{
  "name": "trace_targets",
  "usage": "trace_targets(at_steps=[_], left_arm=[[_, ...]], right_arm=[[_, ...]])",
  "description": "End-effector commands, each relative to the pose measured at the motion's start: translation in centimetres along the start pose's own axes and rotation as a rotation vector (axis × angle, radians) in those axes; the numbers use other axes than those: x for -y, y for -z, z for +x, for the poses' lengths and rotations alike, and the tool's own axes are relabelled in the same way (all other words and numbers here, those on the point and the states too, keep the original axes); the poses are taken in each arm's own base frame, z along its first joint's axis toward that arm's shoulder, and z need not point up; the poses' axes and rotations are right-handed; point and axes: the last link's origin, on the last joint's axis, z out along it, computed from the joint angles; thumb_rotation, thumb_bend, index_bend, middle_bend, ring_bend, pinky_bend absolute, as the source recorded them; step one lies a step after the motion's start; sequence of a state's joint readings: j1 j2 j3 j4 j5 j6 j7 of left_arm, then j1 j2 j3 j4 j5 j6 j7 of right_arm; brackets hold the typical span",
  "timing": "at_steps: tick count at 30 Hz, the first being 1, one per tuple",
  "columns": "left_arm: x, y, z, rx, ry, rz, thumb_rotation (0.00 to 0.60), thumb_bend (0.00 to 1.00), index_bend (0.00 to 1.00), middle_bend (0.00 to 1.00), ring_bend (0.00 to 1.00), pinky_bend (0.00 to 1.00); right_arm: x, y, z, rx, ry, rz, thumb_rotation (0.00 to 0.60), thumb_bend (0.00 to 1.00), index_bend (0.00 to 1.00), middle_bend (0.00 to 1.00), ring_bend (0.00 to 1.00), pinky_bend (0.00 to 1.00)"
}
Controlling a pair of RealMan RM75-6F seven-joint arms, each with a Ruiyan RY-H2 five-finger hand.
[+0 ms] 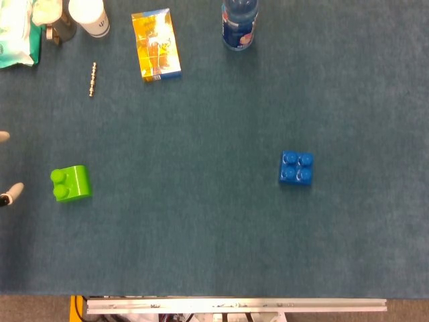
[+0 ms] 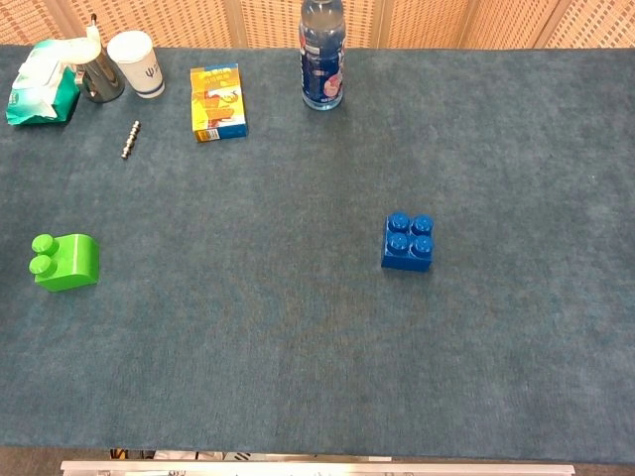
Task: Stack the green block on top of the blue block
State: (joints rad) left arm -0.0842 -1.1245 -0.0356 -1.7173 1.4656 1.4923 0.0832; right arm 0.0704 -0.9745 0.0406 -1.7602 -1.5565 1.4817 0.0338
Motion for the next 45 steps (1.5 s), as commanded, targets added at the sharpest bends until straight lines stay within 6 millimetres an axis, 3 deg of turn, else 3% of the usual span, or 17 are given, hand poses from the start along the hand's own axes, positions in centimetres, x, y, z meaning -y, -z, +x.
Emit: trace_targets(at_steps=[1, 14, 29, 45], left_arm=[[-0.1, 0.0, -0.1, 0.009, -0.003, -0.01, 0.6, 0.04, 0.28, 0.31, 0.31, 0.17], [-0.9, 0.2, -0.8, 0.058, -0.018, -0.065, 0.6, 0.04, 0.28, 0.31, 0.31, 0.17], [-1.1, 0.7, -1.1, 0.079, -0.019, -0.087, 0.6, 0.04, 0.28, 0.31, 0.31, 0.17], [-0.8, 1.1, -1.0, 0.088, -0.018, -0.086, 0.6, 0.04, 0.28, 0.31, 0.31, 0.17]], right_arm=[[0.5, -0.2, -0.5, 0.029, 0.004, 0.013, 0.6, 0.19, 0.1, 0.28, 0.2, 0.23], [5.1, -2.1, -3.9, 0.193, 0.041, 0.104, 0.6, 0.01, 0.1, 0.29, 0.22, 0.27], [12.0, -6.5, -8.0, 0.335, 0.097, 0.25, 0.6, 0.0, 0.1, 0.3, 0.22, 0.28], [16.6, -8.8, -11.8, 0.447, 0.189, 0.331, 0.6, 0.0, 0.16, 0.34, 0.22, 0.28]])
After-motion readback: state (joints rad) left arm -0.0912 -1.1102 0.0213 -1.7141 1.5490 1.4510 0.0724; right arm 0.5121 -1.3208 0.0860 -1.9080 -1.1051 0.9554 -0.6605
